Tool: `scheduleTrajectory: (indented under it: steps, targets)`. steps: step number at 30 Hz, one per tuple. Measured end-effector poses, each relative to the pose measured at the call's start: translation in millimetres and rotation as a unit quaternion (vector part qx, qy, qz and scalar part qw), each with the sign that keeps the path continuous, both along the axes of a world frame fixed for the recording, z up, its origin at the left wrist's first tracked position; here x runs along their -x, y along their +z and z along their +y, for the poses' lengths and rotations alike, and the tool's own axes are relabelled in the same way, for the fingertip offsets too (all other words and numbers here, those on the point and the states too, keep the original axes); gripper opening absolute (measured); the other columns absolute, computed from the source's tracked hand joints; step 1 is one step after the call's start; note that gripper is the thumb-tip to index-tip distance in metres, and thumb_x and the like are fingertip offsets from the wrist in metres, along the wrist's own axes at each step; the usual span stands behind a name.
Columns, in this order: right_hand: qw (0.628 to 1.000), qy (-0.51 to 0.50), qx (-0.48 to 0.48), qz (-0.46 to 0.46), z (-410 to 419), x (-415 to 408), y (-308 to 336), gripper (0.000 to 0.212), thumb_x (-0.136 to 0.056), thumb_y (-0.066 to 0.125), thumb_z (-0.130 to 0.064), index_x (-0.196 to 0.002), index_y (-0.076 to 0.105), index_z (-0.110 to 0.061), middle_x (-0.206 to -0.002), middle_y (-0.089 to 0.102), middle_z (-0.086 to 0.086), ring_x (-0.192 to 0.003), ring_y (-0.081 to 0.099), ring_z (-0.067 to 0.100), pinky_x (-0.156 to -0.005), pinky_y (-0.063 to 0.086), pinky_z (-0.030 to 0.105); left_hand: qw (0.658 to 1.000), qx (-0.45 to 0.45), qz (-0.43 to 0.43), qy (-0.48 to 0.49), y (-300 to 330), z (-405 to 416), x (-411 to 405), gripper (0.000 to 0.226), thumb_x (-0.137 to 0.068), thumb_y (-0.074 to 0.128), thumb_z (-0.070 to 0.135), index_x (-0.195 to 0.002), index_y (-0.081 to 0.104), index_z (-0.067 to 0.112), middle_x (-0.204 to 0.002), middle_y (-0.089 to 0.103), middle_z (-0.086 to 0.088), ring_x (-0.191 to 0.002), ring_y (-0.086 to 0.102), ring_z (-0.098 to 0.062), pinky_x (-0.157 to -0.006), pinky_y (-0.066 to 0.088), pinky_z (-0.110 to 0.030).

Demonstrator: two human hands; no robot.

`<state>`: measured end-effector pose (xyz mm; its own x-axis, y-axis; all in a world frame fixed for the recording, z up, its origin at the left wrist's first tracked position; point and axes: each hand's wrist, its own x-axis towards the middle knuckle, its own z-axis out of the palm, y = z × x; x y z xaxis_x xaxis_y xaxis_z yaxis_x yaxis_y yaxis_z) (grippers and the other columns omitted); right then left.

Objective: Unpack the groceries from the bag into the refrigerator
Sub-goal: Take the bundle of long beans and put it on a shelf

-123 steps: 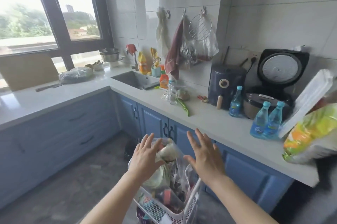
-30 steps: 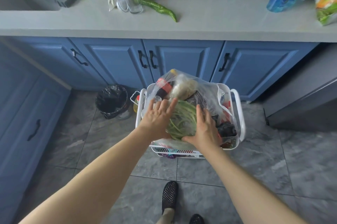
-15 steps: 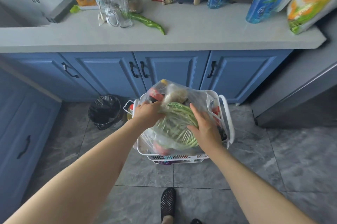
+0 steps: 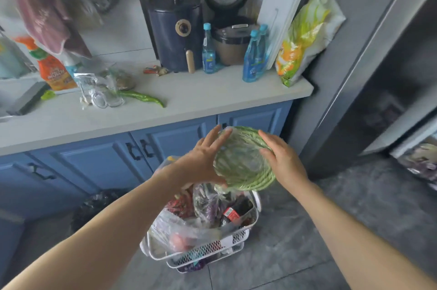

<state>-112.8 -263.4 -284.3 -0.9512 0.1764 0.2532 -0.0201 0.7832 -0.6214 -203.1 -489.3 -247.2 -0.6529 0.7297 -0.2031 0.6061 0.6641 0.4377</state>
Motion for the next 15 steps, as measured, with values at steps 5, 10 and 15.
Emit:
scheduleTrajectory:
  steps: [5,10,15]
  targets:
    - [0.997,-0.058,-0.039,0.012,62,-46,42,0.050,-0.097,0.051,-0.030,-0.145,0.039,-0.027,-0.146,0.044,0.000,-0.127,0.049,0.018,-0.097,0.047,0.036,0.993,0.002,0.079,-0.088,35,69,-24,0.137,-0.059,0.085,0.045,-0.133,-0.029,0.054,-0.150,-0.032,0.017,-0.144,0.003,-0.030,-0.113,0.022,-0.050]
    - [0.992,-0.095,-0.077,0.018,137,-107,85,0.046,-0.098,0.048,-0.031,-0.143,0.041,-0.031,-0.148,0.040,0.002,-0.127,0.050,0.023,-0.096,0.048,0.043,0.986,-0.028,0.108,-0.127,67,166,-56,0.136,-0.058,0.085,0.047,-0.141,-0.023,0.047,-0.151,-0.031,0.017,-0.144,0.005,-0.028,-0.112,0.025,-0.048]
    - [0.982,-0.158,-0.102,-0.011,228,-178,127,0.046,-0.099,0.048,-0.033,-0.143,0.039,-0.036,-0.157,0.023,-0.004,-0.123,0.053,0.022,-0.096,0.047,0.039,0.976,-0.044,0.138,-0.165,99,285,-98,0.137,-0.056,0.085,0.048,-0.144,-0.019,0.043,-0.153,-0.029,0.015,-0.144,0.007,-0.031,-0.113,0.028,-0.050]
